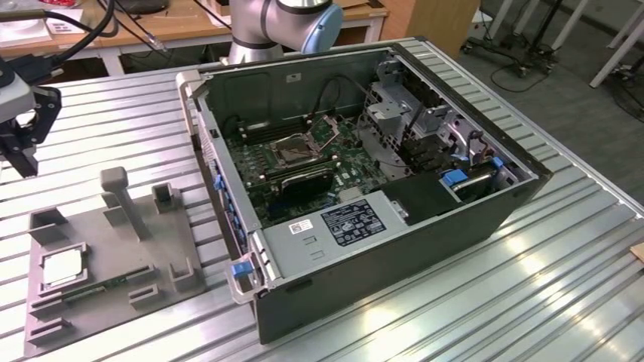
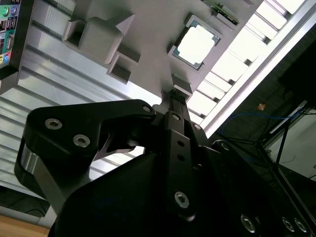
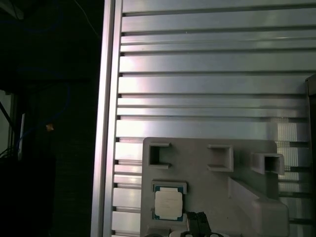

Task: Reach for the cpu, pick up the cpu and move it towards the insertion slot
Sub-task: 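Reach for the cpu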

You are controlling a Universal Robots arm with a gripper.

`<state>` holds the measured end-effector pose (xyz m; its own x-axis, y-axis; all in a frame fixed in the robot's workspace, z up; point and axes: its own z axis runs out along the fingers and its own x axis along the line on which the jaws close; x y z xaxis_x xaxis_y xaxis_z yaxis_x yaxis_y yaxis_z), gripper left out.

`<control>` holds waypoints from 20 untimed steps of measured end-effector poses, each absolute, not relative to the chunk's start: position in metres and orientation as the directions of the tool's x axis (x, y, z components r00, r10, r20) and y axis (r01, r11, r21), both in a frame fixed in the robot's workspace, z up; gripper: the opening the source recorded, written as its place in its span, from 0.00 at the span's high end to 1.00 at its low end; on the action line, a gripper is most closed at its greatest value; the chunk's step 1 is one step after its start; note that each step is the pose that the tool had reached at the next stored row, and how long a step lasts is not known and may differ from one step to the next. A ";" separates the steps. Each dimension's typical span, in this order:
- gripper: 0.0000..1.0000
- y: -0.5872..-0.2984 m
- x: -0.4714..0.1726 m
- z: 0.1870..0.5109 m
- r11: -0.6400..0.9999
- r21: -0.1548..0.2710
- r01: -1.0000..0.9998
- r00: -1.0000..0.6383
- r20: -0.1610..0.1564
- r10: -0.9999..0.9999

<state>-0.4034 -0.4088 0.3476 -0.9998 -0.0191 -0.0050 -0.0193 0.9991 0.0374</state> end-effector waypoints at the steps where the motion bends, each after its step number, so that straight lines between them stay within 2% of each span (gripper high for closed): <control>1: 0.90 -0.409 -0.404 0.347 0.999 0.038 -0.019 -1.000 -0.005 -0.019; 20: 0.90 -0.409 -0.405 0.342 0.999 0.037 -0.019 -1.000 -0.005 -0.019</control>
